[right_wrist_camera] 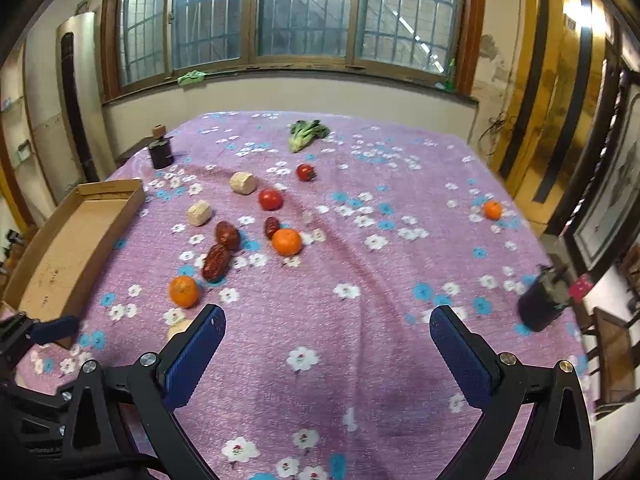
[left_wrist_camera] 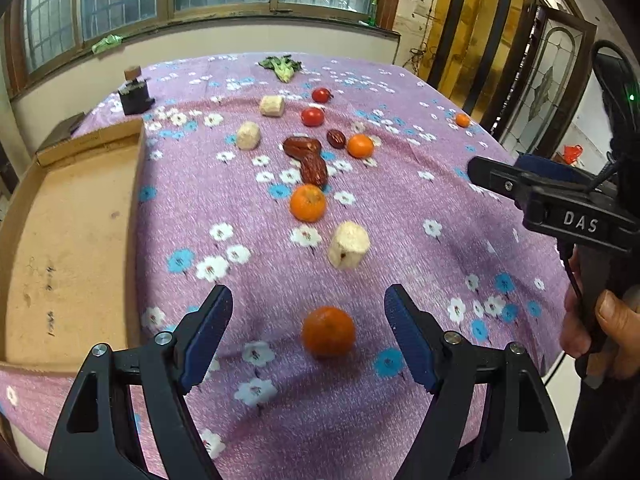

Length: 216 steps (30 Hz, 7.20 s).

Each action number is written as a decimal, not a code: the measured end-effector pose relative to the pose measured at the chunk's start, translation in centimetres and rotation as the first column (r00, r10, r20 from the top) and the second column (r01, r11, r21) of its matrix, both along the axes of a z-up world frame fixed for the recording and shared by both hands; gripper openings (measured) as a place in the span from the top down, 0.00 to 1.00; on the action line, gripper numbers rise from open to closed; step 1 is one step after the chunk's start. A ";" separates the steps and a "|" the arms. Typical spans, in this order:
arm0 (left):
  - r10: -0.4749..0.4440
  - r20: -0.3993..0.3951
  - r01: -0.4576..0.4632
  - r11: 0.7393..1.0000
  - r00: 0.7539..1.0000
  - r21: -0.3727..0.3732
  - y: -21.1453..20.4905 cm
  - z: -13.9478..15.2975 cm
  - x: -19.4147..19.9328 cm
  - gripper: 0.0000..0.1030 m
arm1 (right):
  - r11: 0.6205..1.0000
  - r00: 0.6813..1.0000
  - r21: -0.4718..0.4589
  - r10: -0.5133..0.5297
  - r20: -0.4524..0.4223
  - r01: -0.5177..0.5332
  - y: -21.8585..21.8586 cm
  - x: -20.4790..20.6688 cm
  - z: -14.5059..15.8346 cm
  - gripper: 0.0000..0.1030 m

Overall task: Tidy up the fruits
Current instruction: 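Close the left tool on the tangerine while the right tool grasps the pale octagonal biscuit, then carry the tangerine in the left tool over the cardboard tray while the right tool carries the biscuit there, then open the left tool to drop the tangerine while the right tool releases the biscuit into the tray, then withdraw both tools from the tray back toward the fruit, then grasp a second tangerine with the left tool while the right tool grasps another tangerine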

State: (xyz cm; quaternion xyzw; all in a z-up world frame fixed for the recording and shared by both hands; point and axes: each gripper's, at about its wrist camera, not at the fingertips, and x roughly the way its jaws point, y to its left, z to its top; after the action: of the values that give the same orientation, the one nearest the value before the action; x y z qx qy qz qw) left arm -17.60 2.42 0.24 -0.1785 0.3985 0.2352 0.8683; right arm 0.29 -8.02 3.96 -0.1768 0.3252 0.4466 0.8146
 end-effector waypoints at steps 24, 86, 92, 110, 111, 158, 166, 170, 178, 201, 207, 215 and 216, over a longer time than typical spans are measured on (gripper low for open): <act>-0.117 -0.003 0.117 0.992 0.993 0.042 -0.4 -4.3 1.6 0.70 | 0.931 0.913 -0.095 0.320 -0.254 -0.353 7.9 -4.1 -7.6 0.57; 0.348 0.083 -0.357 0.924 0.934 0.135 12.0 1.6 -12.2 0.71 | 0.813 0.787 0.050 0.575 -0.225 -0.580 13.3 -15.2 -1.2 0.68; 0.386 0.071 -0.392 0.911 0.920 0.127 13.7 1.2 -13.8 0.71 | 0.758 0.731 0.045 0.641 -0.233 -0.650 16.0 -18.1 -1.6 0.68; 0.394 -0.073 -0.390 0.919 0.916 0.063 15.9 -2.5 -13.9 0.71 | 0.663 0.659 -0.103 0.691 -0.298 -0.741 21.8 -23.0 -7.3 0.68; 0.394 -0.084 -0.391 0.919 0.915 0.054 16.1 -2.8 -13.8 0.71 | 0.663 0.659 -0.103 0.691 -0.298 -0.741 21.9 -23.0 -7.3 0.67; 0.101 -0.021 -0.101 0.995 0.995 -0.018 6.1 0.0 -0.1 0.41 | 0.984 0.953 0.038 0.176 -0.249 -0.172 3.0 3.0 -3.6 0.50; -0.025 -0.029 0.024 0.999 0.999 -0.034 4.7 -1.1 6.5 0.41 | 0.999 0.982 0.023 -0.033 -0.186 0.038 -0.3 13.0 -1.0 0.50; -0.037 -0.057 0.035 0.999 0.998 -0.036 5.2 -2.3 9.2 0.41 | 0.983 0.972 0.024 -0.175 -0.159 0.181 -1.8 19.5 0.8 0.50; -0.065 -0.089 0.063 0.998 0.994 -0.029 5.7 -3.9 11.6 0.42 | 0.883 0.866 -0.068 -0.469 -0.170 0.465 -0.8 33.2 0.3 0.48; -0.082 -0.032 0.081 0.997 0.996 -0.020 6.7 -3.5 10.2 0.76 | 0.952 0.921 -0.096 -0.306 -0.240 0.291 5.6 28.1 -4.6 0.70; -0.027 -0.016 0.027 1.000 1.000 0.003 6.7 -2.4 8.5 0.76 | 0.994 0.935 0.004 -0.102 -0.340 0.110 4.3 18.0 -4.4 0.70; 0.047 0.015 -0.048 0.998 0.999 0.044 7.1 -0.3 5.8 0.76 | 0.996 0.917 0.043 0.085 -0.390 -0.074 5.9 8.0 -4.5 0.70; 0.060 0.018 -0.061 0.997 0.998 0.049 7.3 -0.1 5.3 0.76 | 0.995 0.915 0.046 0.099 -0.392 -0.088 6.0 7.1 -4.4 0.70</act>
State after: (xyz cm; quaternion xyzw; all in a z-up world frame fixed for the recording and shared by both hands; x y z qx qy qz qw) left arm -12.26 9.70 0.09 -0.1707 0.3799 0.2697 0.8682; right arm 7.41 -1.98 -0.47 -0.0875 0.4671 0.5159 0.7127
